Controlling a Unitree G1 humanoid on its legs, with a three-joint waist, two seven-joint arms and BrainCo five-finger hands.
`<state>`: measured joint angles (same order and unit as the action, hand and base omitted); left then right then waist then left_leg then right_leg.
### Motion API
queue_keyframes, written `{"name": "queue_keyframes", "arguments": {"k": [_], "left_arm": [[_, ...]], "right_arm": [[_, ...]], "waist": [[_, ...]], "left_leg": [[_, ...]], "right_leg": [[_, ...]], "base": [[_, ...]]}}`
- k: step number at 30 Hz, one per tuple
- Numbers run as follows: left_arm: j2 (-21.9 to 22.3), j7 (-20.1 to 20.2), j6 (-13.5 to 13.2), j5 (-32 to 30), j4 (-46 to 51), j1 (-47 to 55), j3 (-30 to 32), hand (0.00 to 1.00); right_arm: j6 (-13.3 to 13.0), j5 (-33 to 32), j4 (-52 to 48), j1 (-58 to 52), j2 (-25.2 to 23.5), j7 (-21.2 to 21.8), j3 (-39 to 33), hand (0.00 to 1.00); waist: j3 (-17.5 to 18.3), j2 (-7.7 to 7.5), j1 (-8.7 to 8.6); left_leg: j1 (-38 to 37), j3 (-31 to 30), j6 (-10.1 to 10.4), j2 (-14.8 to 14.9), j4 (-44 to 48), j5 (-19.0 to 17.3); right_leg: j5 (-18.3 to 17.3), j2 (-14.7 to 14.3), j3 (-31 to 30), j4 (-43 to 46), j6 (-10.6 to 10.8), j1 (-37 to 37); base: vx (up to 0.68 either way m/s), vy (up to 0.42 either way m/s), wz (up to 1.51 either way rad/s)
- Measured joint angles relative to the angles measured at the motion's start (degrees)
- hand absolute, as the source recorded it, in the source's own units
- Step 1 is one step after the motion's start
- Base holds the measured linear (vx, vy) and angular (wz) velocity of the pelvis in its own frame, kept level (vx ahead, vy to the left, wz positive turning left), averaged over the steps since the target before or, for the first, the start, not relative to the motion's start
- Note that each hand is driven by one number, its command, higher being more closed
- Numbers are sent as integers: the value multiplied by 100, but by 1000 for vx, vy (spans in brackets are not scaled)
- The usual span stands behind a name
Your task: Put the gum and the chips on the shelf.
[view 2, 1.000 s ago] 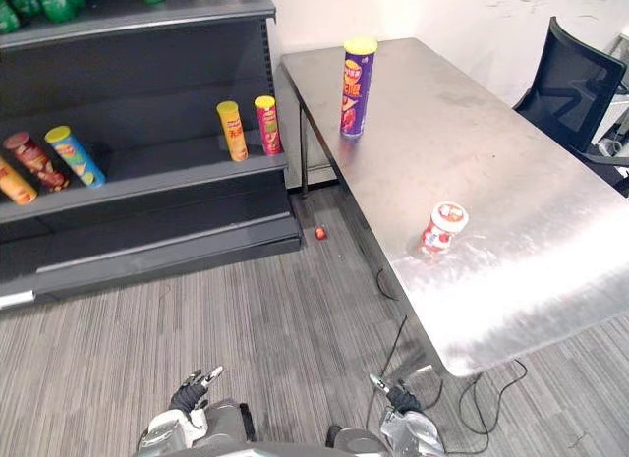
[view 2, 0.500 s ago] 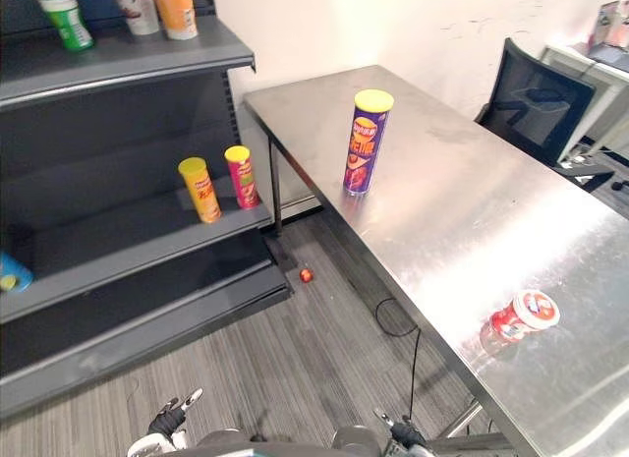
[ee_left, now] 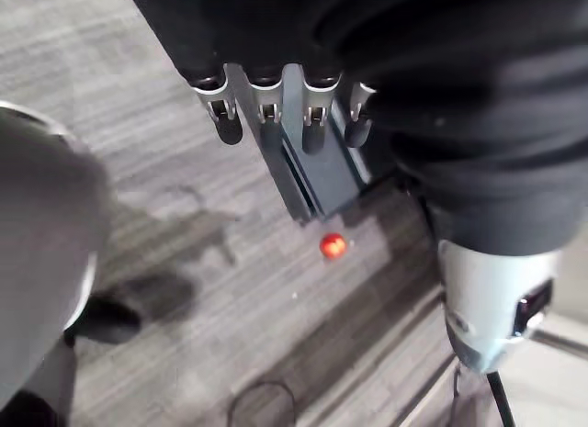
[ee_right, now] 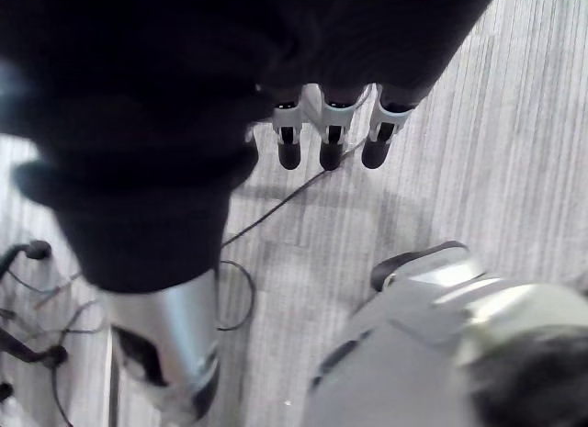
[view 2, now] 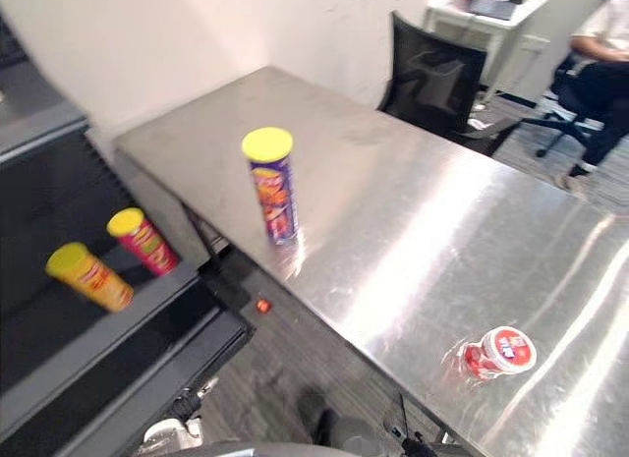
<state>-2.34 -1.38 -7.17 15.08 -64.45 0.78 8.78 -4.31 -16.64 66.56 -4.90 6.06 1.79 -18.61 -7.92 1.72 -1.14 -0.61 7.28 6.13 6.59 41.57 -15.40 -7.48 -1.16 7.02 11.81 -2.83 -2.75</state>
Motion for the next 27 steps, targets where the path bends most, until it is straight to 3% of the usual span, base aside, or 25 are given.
{"name": "queue_keyframes", "arguments": {"k": [1, 4, 6, 7, 8, 10, 11, 12, 14, 16, 17, 18, 19, 23, 25, 27], "left_arm": [[-2, -1, -6, 10, 37, 48, -8, 0], [9, -7, -74, 37, 125, 60, -66, 0], [13, -25, -108, 47, 125, 31, -123, 0], [12, -37, -111, 49, 124, 14, -172, 0], [14, -45, -112, 48, 123, -6, -233, 0], [-39, -48, -109, 45, 97, 3, -293, 0], [-170, -48, -110, 41, 103, -112, -294, 0], [-236, -48, -108, 40, 89, -70, -292, 0], [-236, -48, -105, 39, 41, 11, -275, 0], [-180, -42, -106, 0, 45, 84, -191, 0], [-54, -35, -108, -23, 60, 132, -53, 0], [-21, -34, -108, -23, 64, 129, 29, 0], [6, -25, -107, -13, 72, 118, 165, 0], [-21, 27, -103, -17, 75, 234, 336, 0], [-50, 57, -96, -26, 54, 349, 313, 0], [-178, 58, -96, 1, -3, 392, 254, 0]], "right_arm": [[-9, -23, -17, 53, 11, 0, 18, 0], [-29, -29, -46, 287, 28, -2, 92, 0], [-112, -30, -60, 362, 17, 0, 167, 0], [-112, -30, -60, 356, 16, -3, 187, 0], [-118, -87, -73, 341, 53, -1, 238, 0], [-123, -165, -176, 197, -50, 44, 320, 0], [-110, -220, -219, 47, -182, 47, 281, 0], [-110, -243, -290, -121, -277, 42, 196, 0], [-108, -245, -344, -312, -317, 13, 88, 0], [-103, -374, -485, -350, -317, -2, 32, 0], [-105, -404, -575, -370, -259, -3, -66, 0], [-102, -410, -578, -408, -271, -4, -114, 0], [-97, -427, -611, -537, -339, 0, -160, 0], [-97, -415, -705, -681, -480, 6, -371, 0], [-100, -412, -519, -618, -466, 8, -389, 0], [-99, -405, -264, -397, -452, 2, -380, 0]], "waist": [[-27, -74, -18], [-21, -86, -11], [-4, -41, -16], [-1, -16, -14], [61, 64, 12], [173, -39, -90], [178, -271, -71], [188, -385, -35], [179, -384, -29], [120, -145, -7], [73, -33, -22], [81, -25, -28], [58, 25, -13], [147, -104, 2], [224, -193, 18], [352, -365, 154]], "left_leg": [[78, -105, -17, 29, -31, -55], [251, -1066, -18, 119, -691, -211], [179, -2318, 45, 111, -1435, -175], [131, -2560, 100, 120, -1645, -126], [14, -2757, 370, 95, -1895, -207], [30, -2330, 82, -21, -2212, -479], [61, -2030, -11, -238, -2223, -432], [89, -1728, -103, -399, -2160, -458], [141, -1228, -334, -503, -1977, -584], [164, -678, -532, -394, -1973, -536], [132, -330, -671, -327, -2107, -389], [136, -230, -701, -334, -2157, -352], [165, -37, -794, -318, -2169, -267], [118, 170, -778, -274, -2424, 1], [127, 304, -701, -264, -2677, 217], [168, 464, -529, -303, -3139, 583]], "right_leg": [[3, -22, -133, -14, 5, 43], [72, -15, -877, -57, 201, 215], [36, -21, -1410, 59, 485, 169], [13, -23, -1531, 121, 581, 142], [-51, -33, -1808, 262, 730, 9], [-30, 180, -2070, 246, 913, -271], [82, 379, -2317, 205, 1090, -425], [211, 530, -2550, 100, 1255, -517], [597, 605, -2792, -96, 1340, -619], [1541, 565, -2452, -602, 1107, -705], [1580, 669, -1595, -432, 973, -773], [1455, 782, -1170, -114, 869, -800], [757, 1021, -485, 852, 809, -770], [113, 1244, -120, 2082, 654, -365], [11, 1313, 106, 1827, 710, -22], [-56, 1249, 568, 386, 855, 373]], "base": [[261, 112, -125], [278, 180, -134], [165, 326, -124], [58, 432, -125], [-19, 388, -118], [-43, 427, -89], [-92, 359, -88], [-110, 335, -104], [-149, 292, -139], [-177, 255, -153], [-156, 185, -107], [-239, 245, -111], [-161, 154, -59], [-137, 18, -35], [-113, -136, -40], [-110, -228, -60]]}}
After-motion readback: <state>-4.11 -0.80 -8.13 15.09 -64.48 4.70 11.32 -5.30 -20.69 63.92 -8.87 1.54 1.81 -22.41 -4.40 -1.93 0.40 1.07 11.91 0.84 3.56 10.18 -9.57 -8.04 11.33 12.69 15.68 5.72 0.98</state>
